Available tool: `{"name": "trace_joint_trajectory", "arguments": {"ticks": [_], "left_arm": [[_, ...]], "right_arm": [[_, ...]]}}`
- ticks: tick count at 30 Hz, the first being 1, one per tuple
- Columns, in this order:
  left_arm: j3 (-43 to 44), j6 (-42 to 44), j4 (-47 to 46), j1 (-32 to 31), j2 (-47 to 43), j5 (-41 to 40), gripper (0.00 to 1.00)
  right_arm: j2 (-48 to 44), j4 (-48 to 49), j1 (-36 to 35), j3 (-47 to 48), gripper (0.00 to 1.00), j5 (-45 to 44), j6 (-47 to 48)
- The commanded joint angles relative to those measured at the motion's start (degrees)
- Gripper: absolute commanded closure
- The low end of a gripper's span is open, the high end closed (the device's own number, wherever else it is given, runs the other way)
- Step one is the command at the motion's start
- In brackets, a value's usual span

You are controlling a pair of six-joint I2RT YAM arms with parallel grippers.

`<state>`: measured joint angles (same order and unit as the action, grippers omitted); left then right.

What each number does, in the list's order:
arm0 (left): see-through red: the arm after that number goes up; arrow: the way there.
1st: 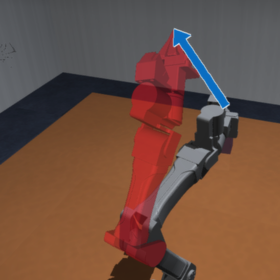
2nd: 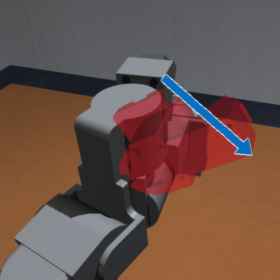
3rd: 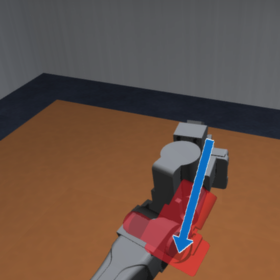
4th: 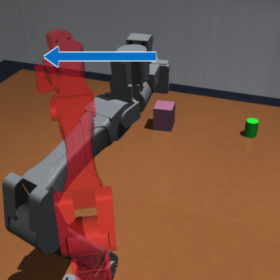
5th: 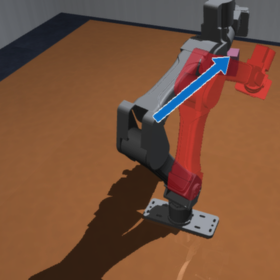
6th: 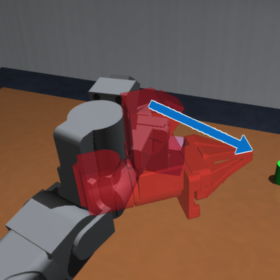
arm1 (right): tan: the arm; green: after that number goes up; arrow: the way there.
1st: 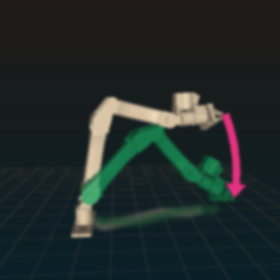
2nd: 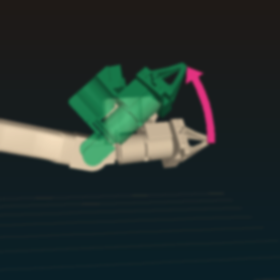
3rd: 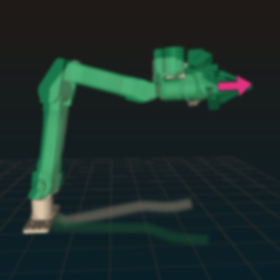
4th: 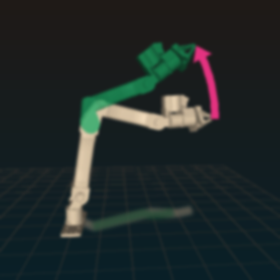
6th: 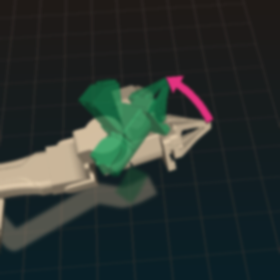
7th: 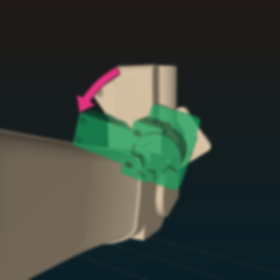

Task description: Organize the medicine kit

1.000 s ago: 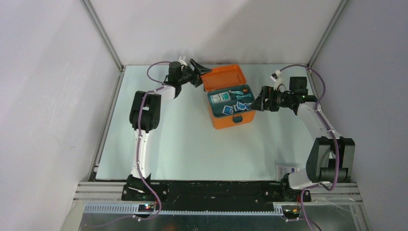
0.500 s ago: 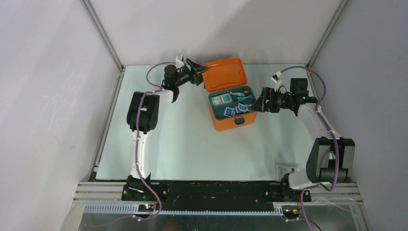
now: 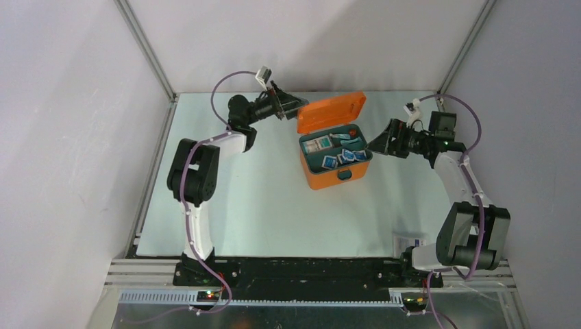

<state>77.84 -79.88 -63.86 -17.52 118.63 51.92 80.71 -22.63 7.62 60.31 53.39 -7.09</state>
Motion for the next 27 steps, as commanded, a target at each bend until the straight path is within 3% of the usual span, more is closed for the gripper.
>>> {"name": "trace_joint_trajectory", "arguments": {"ticks": [1,6,11,15,19,27], "left_arm": [[-2.5,4.9,-2.5,-2.6,-7.6,4.8,0.09],[-9.3,11.1,2.0,-8.2,-11.7,4.9,0.07],[-7.4,13.0,4.9,-13.0,-11.4,5.7,0.09],[-2.0,16.4,12.2,-9.3,-8.7,1.9,0.01],[1.4,17.9,17.3,-4.2,-5.1,-4.3,0.00],[6.5,29.2,31.6,-1.1,-2.3,-8.8,0.00]], "right_arm": [[-4.2,4.0,2.1,-1.5,0.01,2.2,-3.4],[-8.3,6.8,4.9,-4.4,0.01,-0.9,-5.6],[-12.7,8.5,7.8,-8.1,0.01,-5.2,-8.3],[-14.3,11.8,8.2,-11.9,0.01,-6.3,-10.4],[-12.5,15.1,6.7,-14.1,0.01,-4.4,-13.3],[-1.4,21.8,0.9,-12.7,0.03,-0.6,-18.2]]}}
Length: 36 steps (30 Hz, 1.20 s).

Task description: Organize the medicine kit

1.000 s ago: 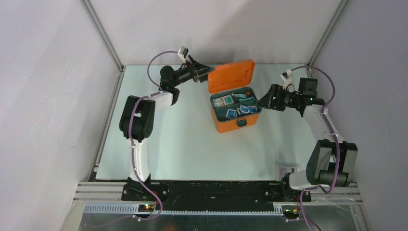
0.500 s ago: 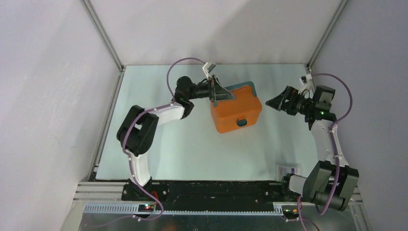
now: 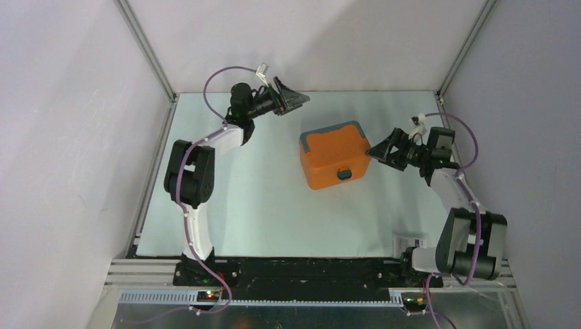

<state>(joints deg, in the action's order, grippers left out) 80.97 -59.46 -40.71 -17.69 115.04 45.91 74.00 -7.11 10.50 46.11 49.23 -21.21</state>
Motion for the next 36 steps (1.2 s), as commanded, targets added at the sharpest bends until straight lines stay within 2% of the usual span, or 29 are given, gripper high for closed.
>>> {"name": "trace_joint_trajectory", "arguments": {"ticks": [1,4,8,14,18,20,24,27,31,34,36], "left_arm": [[3.5,8.7,9.2,-0.8,2.0,-2.7,0.00],[2.7,7.2,9.4,-1.4,3.9,0.4,0.00],[-2.6,9.1,9.4,-3.5,0.6,4.2,0.00],[-13.1,11.7,12.0,-3.4,-10.0,6.0,0.00],[-21.8,13.0,15.8,-3.0,-16.9,7.9,0.00],[-26.3,17.0,20.6,-2.7,-20.6,6.6,0.00],[-31.8,29.5,32.3,-1.3,-27.0,-0.1,0.00],[-32.2,34.0,38.0,0.4,-30.0,-4.9,0.00],[-27.2,40.8,48.1,3.5,-31.6,-12.0,0.00],[-26.1,43.9,49.7,5.5,-35.8,-15.2,0.00],[-25.9,45.3,50.6,5.7,-38.7,-15.9,0.00]], "right_arm": [[6.6,7.8,-2.6,1.9,0.05,4.7,-5.6],[12.0,10.7,-4.8,4.6,0.12,8.7,-8.1],[15.9,7.8,-8.0,8.6,0.13,9.0,-5.9],[21.8,6.2,-11.9,13.5,0.17,9.7,-4.2],[28.6,2.2,-14.6,19.3,0.27,12.1,-3.6],[31.4,0.6,-16.5,22.0,0.30,13.1,-3.2],[34.2,-3.4,-21.3,25.3,0.28,13.2,-0.5],[34.5,-4.3,-22.7,26.7,0.24,13.6,0.1],[32.2,-6.5,-20.2,27.0,0.14,13.6,1.3],[28.7,-12.1,-17.8,26.7,0.10,13.1,4.5],[25.4,-12.2,-16.0,23.1,0.07,12.9,5.8]]}}
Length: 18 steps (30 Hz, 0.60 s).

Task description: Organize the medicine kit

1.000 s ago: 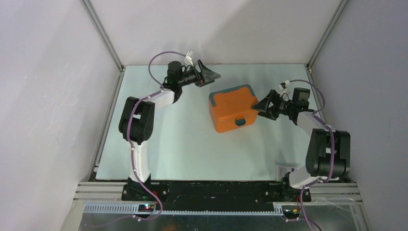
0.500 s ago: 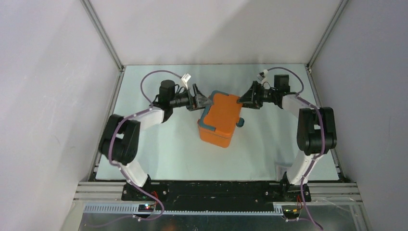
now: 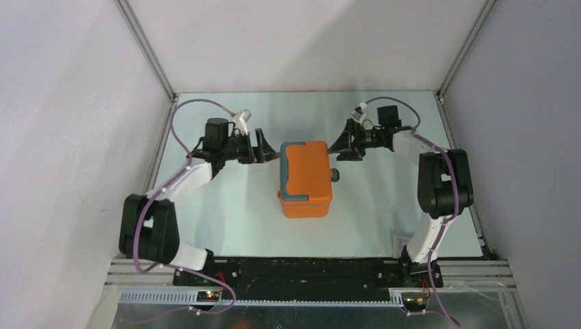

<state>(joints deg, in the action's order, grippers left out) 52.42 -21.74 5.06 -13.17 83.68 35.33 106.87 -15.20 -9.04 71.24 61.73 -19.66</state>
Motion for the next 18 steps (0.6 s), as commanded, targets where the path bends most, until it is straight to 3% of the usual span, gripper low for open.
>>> {"name": "trace_joint_trajectory", "arguments": {"ticks": [1,6,9,13,18], "left_arm": [[2.6,7.7,5.3,1.2,-8.1,-5.1,0.00],[4.0,6.2,6.6,-1.1,-9.9,4.9,0.00],[4.7,6.4,6.6,-5.4,-9.6,12.8,0.06],[5.7,6.0,6.5,-10.0,-6.8,13.7,0.12],[7.1,5.5,6.6,-10.9,-3.0,12.5,0.14]], "right_arm": [[-8.7,-3.2,3.9,-3.6,0.06,0.4,3.6],[-19.7,10.6,4.7,-16.7,0.02,1.2,-3.6],[-22.1,15.5,4.4,-19.5,0.01,2.6,-5.0],[-22.2,18.2,4.2,-21.1,0.00,3.1,-5.0],[-18.8,19.9,3.4,-22.3,0.01,2.5,-6.2]]}}
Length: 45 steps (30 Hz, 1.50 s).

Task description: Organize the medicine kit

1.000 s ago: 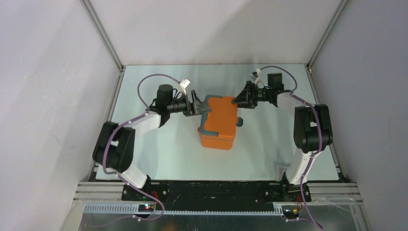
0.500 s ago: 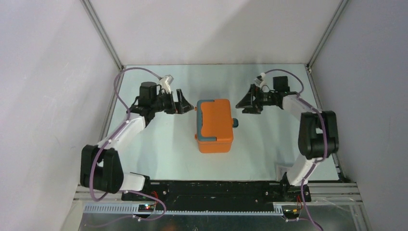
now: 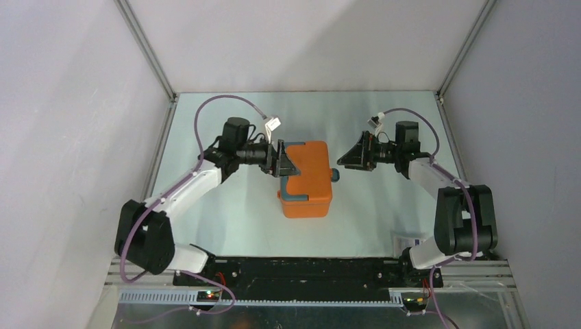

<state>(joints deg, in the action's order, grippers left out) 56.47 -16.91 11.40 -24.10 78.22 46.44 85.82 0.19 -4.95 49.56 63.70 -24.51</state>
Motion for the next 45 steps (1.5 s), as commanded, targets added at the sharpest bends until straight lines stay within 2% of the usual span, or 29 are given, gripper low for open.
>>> {"name": "trace_joint_trajectory", "arguments": {"ticks": [1,6,14,20,26,35,45], "left_arm": [[3.5,0.2,0.2,0.1,3.7,1.9,0.14],[6.9,-1.0,0.3,-0.5,6.9,3.7,0.16],[6.8,-1.8,0.3,-0.9,11.1,2.2,0.18],[6.2,-1.1,0.2,-1.3,11.7,2.0,0.18],[5.9,-0.9,0.2,-1.4,12.0,2.0,0.19],[5.5,-0.8,0.2,-2.2,13.4,1.1,0.19],[5.4,-0.8,0.3,-2.8,13.9,1.1,0.20]], "right_arm": [[3.2,4.7,-0.9,-0.6,0.01,0.4,-1.3],[6.6,6.8,-1.8,-0.7,0.01,2.1,-2.3],[12.5,22.8,-5.8,-0.6,0.01,13.6,-15.5],[12.5,26.3,-8.8,-0.6,0.02,16.3,-18.9],[10.5,22.8,-8.0,-0.6,0.04,16.0,-17.7],[5.6,11.1,-7.4,-0.6,0.04,15.8,-8.3],[4.9,9.9,-7.3,-0.6,0.07,16.1,-7.3]]}}
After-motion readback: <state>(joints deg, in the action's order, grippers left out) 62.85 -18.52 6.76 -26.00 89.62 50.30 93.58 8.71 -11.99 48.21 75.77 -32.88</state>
